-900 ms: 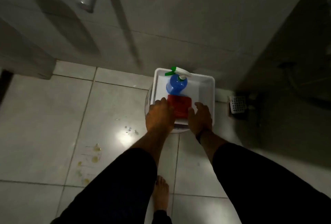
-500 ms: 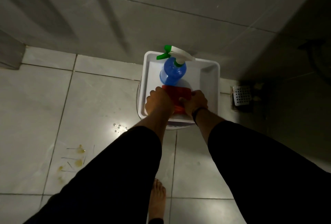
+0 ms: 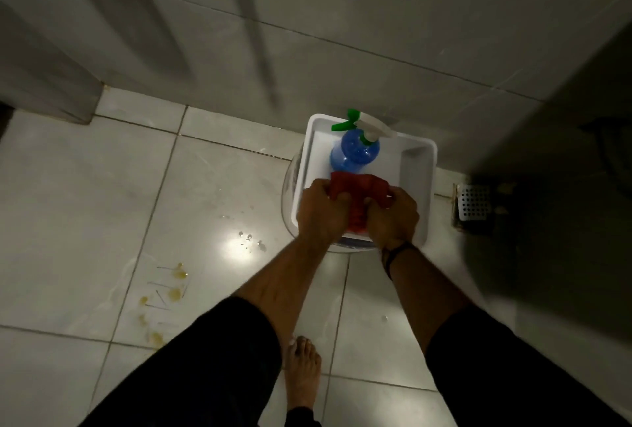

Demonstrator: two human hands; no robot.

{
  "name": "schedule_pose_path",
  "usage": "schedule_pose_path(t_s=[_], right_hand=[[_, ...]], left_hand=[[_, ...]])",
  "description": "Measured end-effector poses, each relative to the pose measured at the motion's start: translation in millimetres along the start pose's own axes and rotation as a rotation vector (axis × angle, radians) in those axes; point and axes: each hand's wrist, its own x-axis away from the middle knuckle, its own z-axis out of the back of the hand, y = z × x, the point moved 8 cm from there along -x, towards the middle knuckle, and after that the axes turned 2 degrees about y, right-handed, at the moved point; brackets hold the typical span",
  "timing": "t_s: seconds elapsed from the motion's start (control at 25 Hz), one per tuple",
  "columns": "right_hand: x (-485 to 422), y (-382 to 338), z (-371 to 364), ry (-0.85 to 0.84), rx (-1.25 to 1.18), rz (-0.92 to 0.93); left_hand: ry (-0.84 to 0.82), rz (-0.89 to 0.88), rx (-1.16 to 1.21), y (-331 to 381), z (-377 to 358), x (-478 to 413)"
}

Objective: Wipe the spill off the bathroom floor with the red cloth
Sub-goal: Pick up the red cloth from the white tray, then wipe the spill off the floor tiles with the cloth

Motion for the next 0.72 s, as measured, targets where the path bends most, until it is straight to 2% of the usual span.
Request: schedule_pose_path(t_s=[0.08, 0.16, 0.2, 0.28, 0.32, 0.4, 0.44, 0.56, 0.64, 0.72], right_hand=[[38, -17, 12, -0.021, -0.108, 0.064], [73, -17, 12, -0.182, -0.246, 0.023], [90, -13, 3, -0.337, -0.329, -0.041], [135, -3, -28, -0.767, -0.474, -0.201], [157, 2, -40, -0.964, -0.485, -0.262], [191, 10, -67, -1.216, -0.384, -0.273], [204, 14, -83, -1.272, -0.306, -0.245], [236, 28, -134, -1.304, -0.097, -0.158], [251, 37, -170, -1.261, -0.003, -0.126], [258, 46, -200, -1.199, 0.072, -0.121]], left_hand=[[-0.035, 0.061, 0.218, -16, 23, 25], [-0.072, 0.138, 0.448, -40, 54, 52], [-0.091, 0.151, 0.521, -53, 70, 66], [-0.110, 0.159, 0.580, -87, 99, 94], [-0.121, 0.162, 0.570, -103, 109, 106], [-0.097, 0.152, 0.545, -135, 128, 124], [-0.066, 0.146, 0.542, -152, 139, 130], [0.086, 0.168, 0.526, -202, 174, 144], [0.229, 0.156, 0.548, -244, 196, 150], [0.422, 0.157, 0.389, -296, 223, 155]])
